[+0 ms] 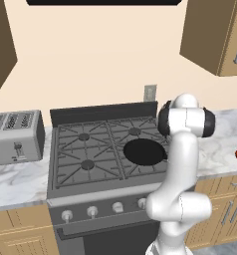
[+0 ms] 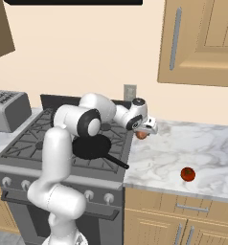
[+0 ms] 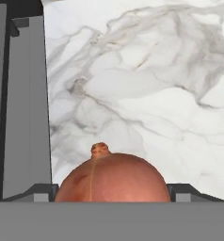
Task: Place the pan on the front right burner on the stove. Then place the tomato and the onion in the pan and turn on the front right burner.
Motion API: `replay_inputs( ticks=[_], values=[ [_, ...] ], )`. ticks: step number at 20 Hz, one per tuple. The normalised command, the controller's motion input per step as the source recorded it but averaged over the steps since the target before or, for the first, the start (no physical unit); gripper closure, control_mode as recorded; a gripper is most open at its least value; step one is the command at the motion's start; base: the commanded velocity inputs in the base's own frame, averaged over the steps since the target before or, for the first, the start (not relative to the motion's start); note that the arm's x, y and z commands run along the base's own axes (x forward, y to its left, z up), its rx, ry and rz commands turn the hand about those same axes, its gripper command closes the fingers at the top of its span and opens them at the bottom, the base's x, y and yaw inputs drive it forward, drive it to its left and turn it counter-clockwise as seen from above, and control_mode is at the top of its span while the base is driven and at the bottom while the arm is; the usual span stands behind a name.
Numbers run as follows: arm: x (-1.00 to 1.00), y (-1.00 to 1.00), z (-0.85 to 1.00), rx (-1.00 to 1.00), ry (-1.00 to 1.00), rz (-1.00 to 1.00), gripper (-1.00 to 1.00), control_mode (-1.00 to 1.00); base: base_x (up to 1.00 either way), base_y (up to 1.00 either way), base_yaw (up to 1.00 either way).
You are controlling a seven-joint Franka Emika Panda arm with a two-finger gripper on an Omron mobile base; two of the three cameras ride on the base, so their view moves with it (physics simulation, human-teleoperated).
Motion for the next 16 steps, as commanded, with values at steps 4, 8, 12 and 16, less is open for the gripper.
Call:
replay_inputs(
  ticks=[4, 8, 12, 16],
  values=[
    [-0.04, 0.0, 0.42, 0.0, 0.0, 0.0, 1.0, -1.0, 0.0, 0.0, 0.0],
    [-0.06, 0.0, 0.47, 0.0, 0.0, 0.0, 1.0, -1.0, 0.0, 0.0, 0.0],
    [-0.12, 0.0, 0.44, 0.0, 0.0, 0.0, 1.0, -1.0, 0.0, 0.0, 0.0],
    [-0.17, 0.0, 0.32, 0.0, 0.0, 0.0, 1.0, -1.0, 0.0, 0.0, 0.0]
  ],
)
